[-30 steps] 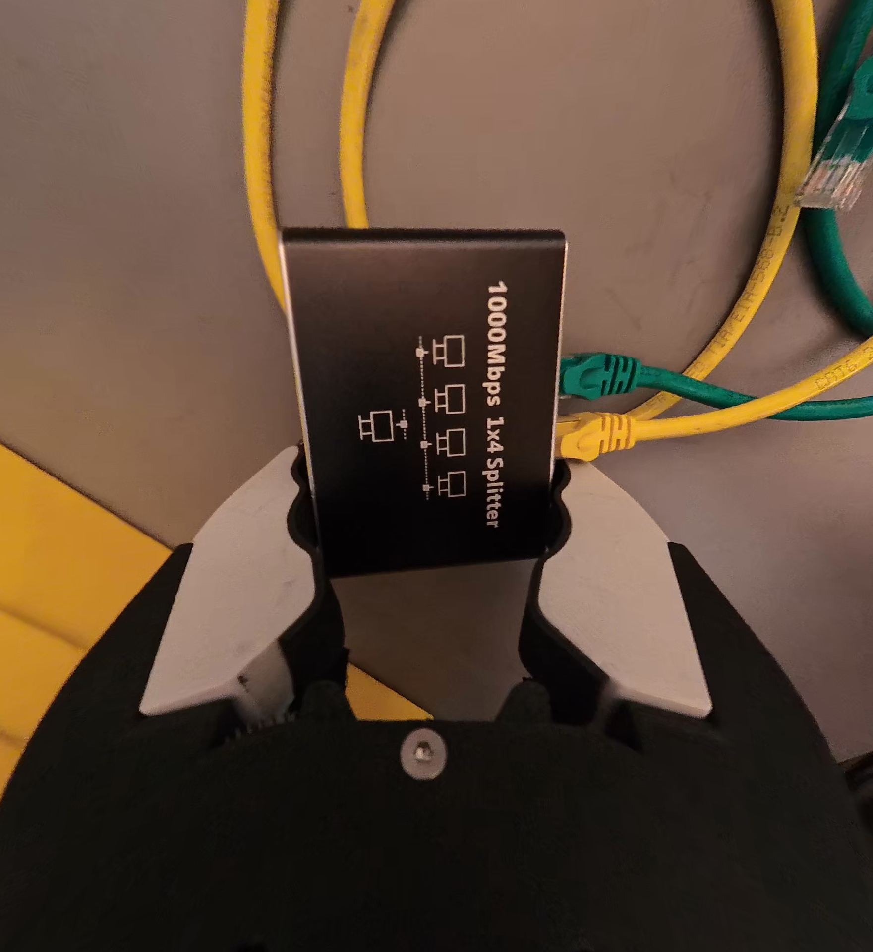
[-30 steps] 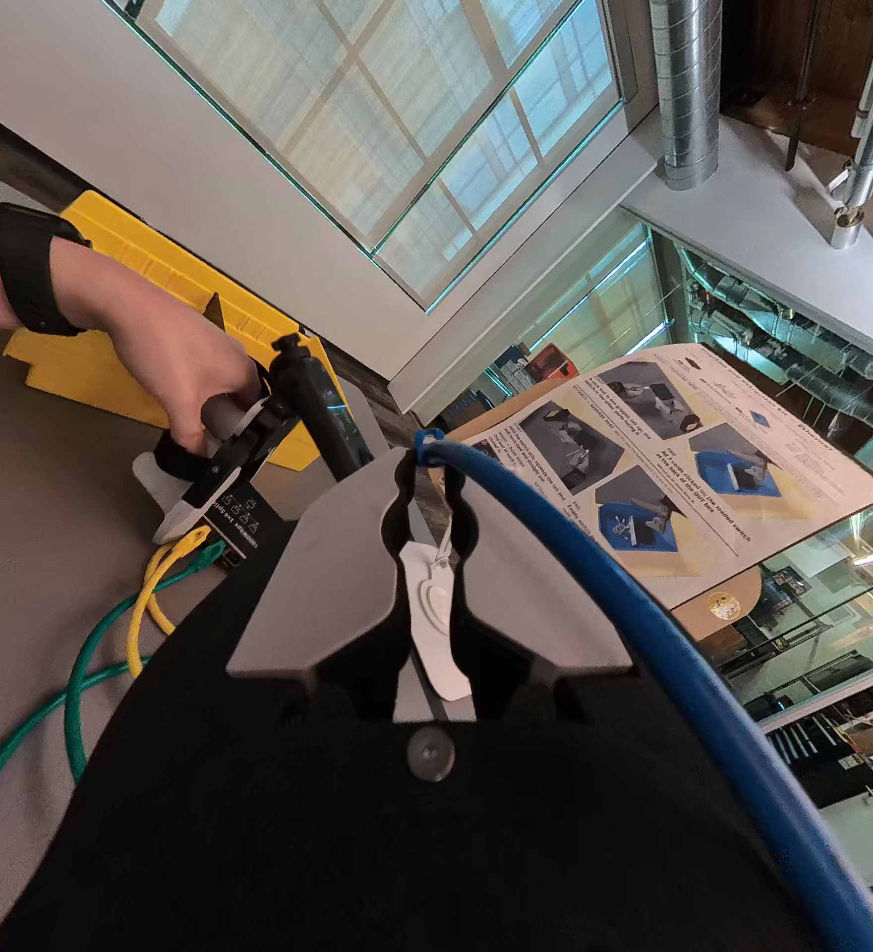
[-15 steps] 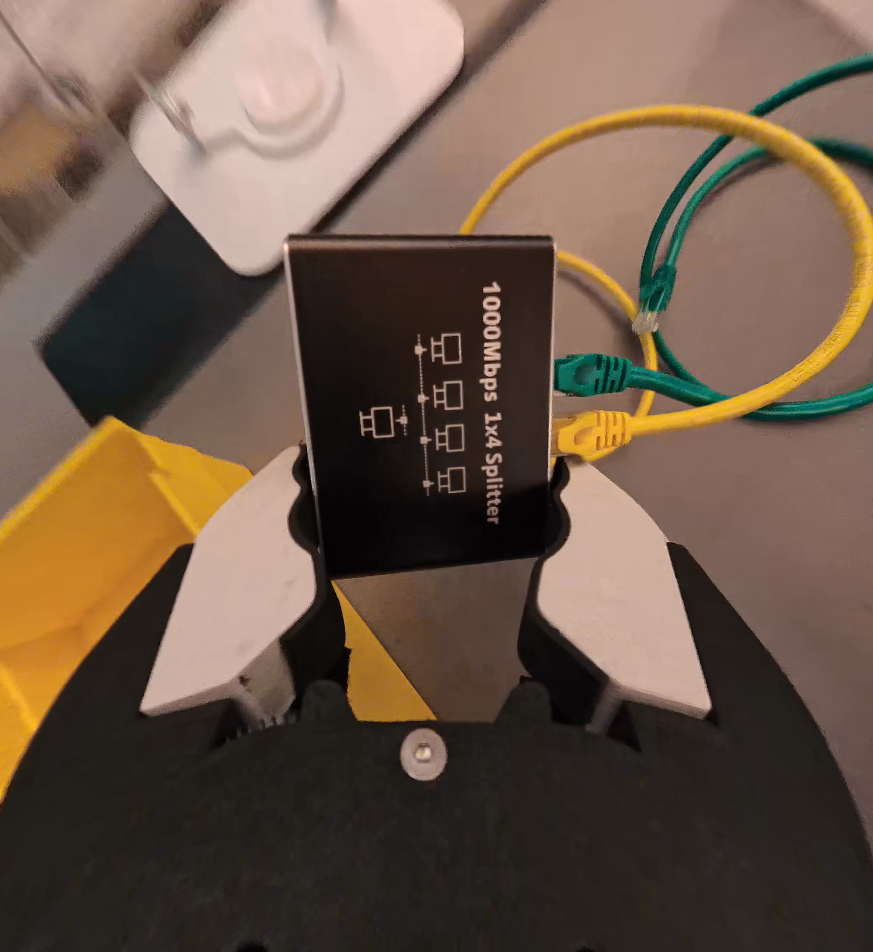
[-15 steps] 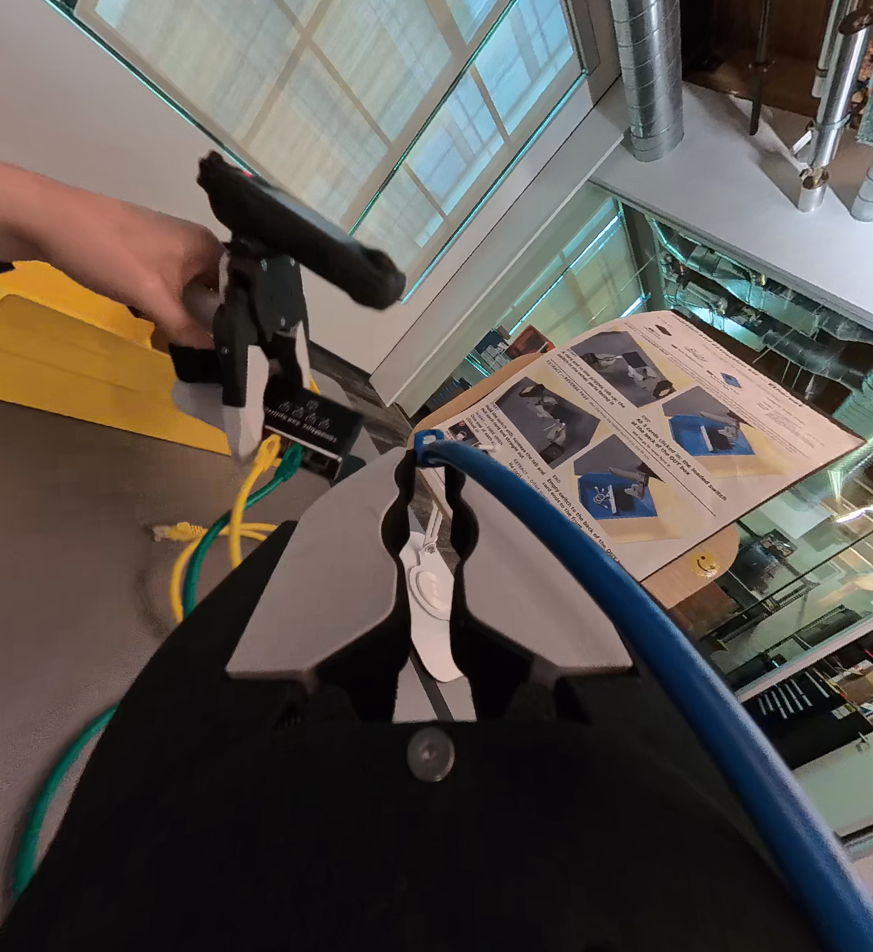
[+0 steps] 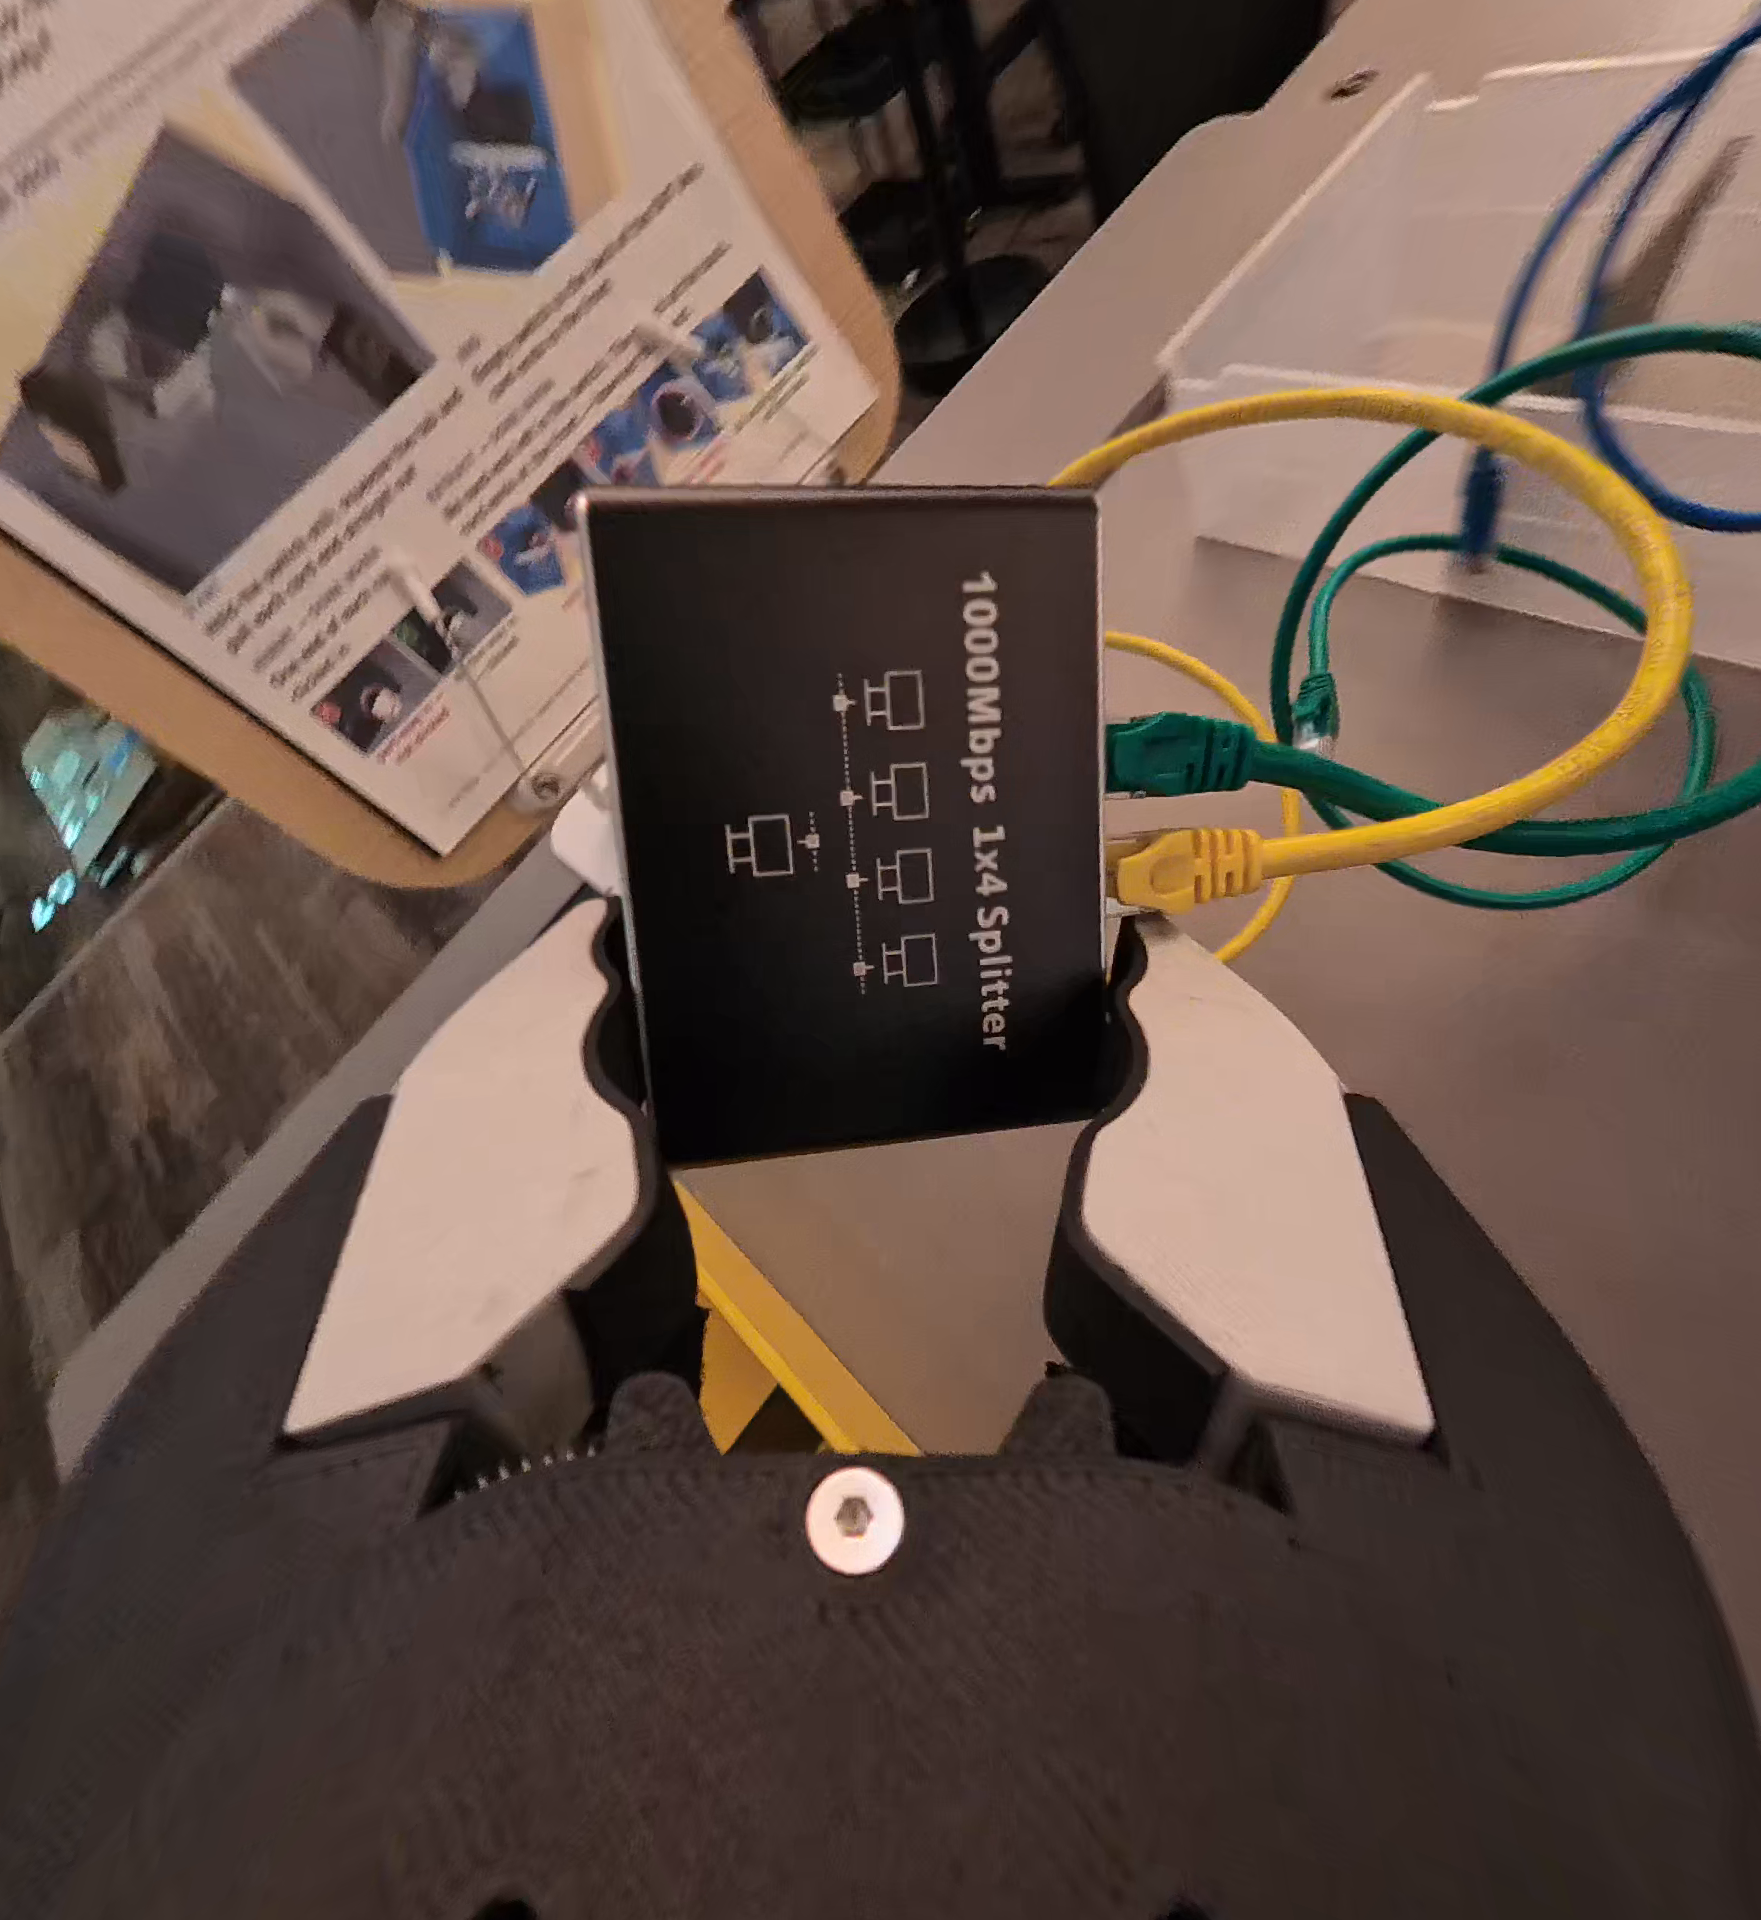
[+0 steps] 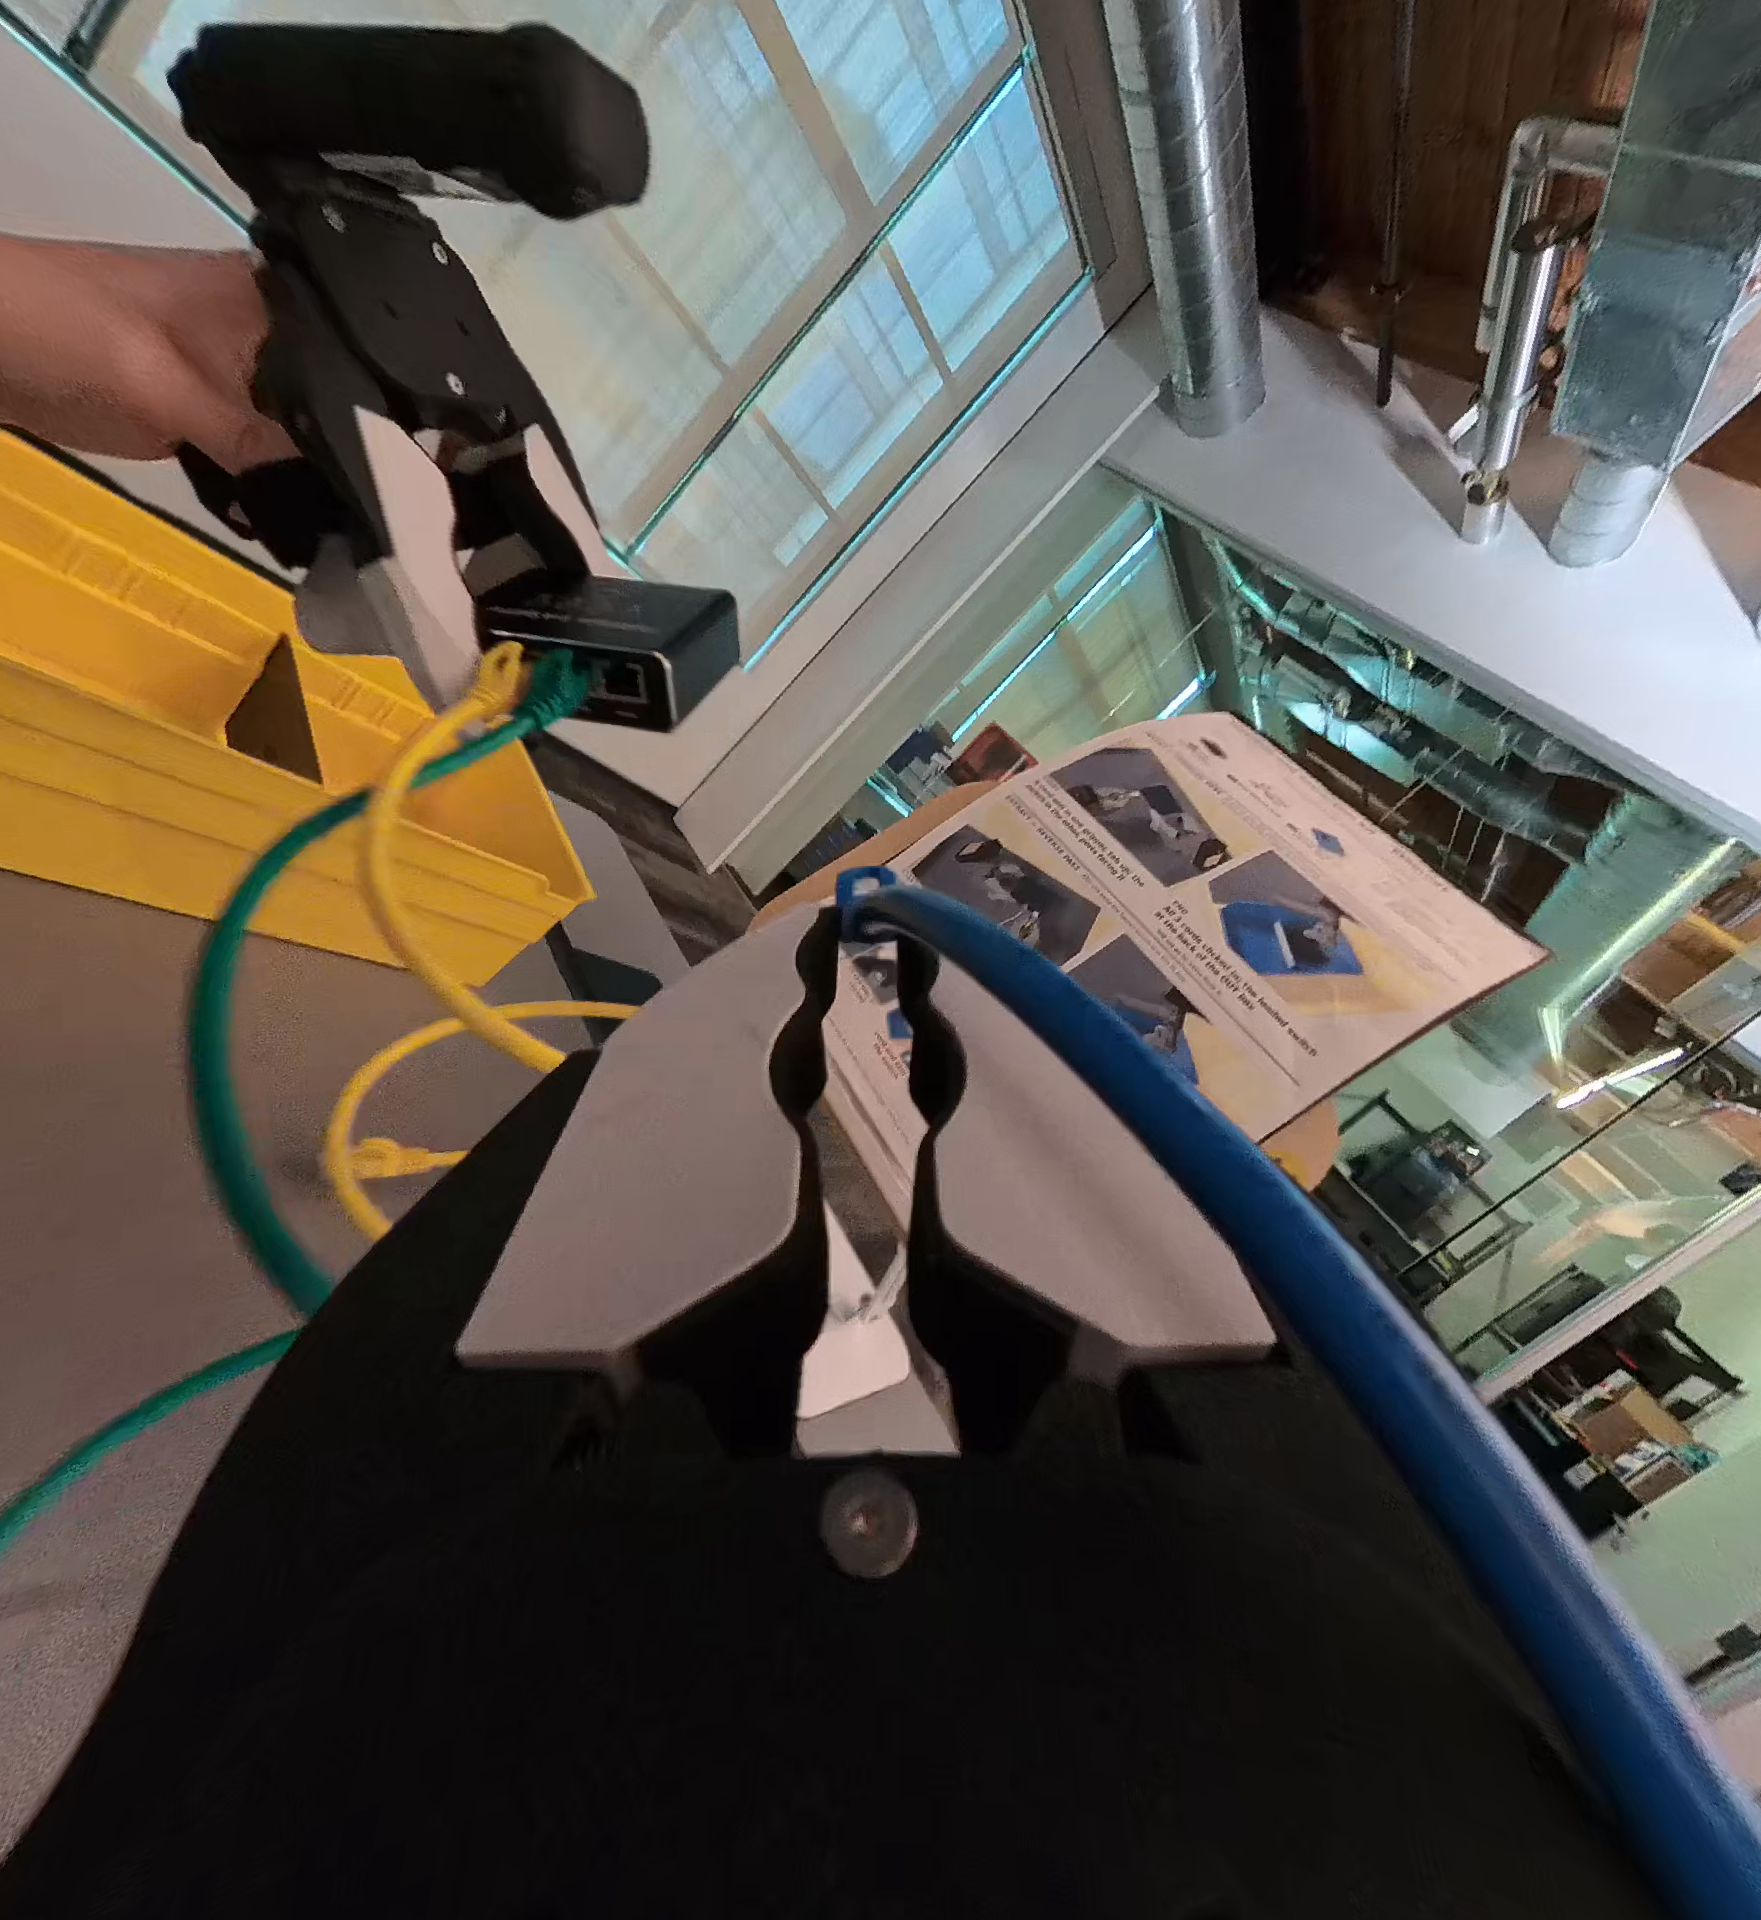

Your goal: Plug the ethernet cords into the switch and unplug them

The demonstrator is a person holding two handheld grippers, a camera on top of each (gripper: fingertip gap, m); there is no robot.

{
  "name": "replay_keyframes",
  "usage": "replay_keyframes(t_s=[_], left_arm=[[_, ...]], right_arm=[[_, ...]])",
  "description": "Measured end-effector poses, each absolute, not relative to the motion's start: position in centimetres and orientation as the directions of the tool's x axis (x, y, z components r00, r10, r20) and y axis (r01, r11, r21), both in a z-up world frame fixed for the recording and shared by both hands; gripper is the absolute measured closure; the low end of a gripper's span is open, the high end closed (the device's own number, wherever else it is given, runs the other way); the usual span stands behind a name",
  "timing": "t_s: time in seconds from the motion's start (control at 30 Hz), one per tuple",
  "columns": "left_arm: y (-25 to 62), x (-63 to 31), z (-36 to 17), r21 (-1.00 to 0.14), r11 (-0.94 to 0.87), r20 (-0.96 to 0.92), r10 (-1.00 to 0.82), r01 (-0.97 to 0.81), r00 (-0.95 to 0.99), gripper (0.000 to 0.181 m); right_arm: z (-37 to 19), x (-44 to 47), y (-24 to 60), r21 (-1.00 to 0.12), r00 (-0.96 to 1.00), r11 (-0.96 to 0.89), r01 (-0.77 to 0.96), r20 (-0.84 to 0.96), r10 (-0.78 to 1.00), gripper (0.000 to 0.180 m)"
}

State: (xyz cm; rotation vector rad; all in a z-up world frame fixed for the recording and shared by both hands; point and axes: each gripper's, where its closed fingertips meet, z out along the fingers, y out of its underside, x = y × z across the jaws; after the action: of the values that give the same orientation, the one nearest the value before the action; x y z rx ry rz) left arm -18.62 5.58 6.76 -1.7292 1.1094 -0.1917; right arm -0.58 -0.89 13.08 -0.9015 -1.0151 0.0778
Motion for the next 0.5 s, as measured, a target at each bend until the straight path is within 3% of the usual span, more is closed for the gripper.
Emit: replay_keyframes(t_s=[0.3, 0.5], left_arm=[[-0.5, -16.4, 9.1, -0.865, 0.159, -0.329, -0.895, -0.475, 0.3, 0.096], [-1.1, -13.2, 9.1, -0.899, 0.135, -0.252, -0.938, -0.417, 0.239, 0.097]], right_arm=[[14.1, -2.1, -3.9, -0.614, 0.5, 0.746, 0.258, 0.746, 0.441, 0.17], [13.3, -6.0, -5.9, -0.499, 0.451, 0.818, 0.286, 0.823, 0.345, 0.17]])
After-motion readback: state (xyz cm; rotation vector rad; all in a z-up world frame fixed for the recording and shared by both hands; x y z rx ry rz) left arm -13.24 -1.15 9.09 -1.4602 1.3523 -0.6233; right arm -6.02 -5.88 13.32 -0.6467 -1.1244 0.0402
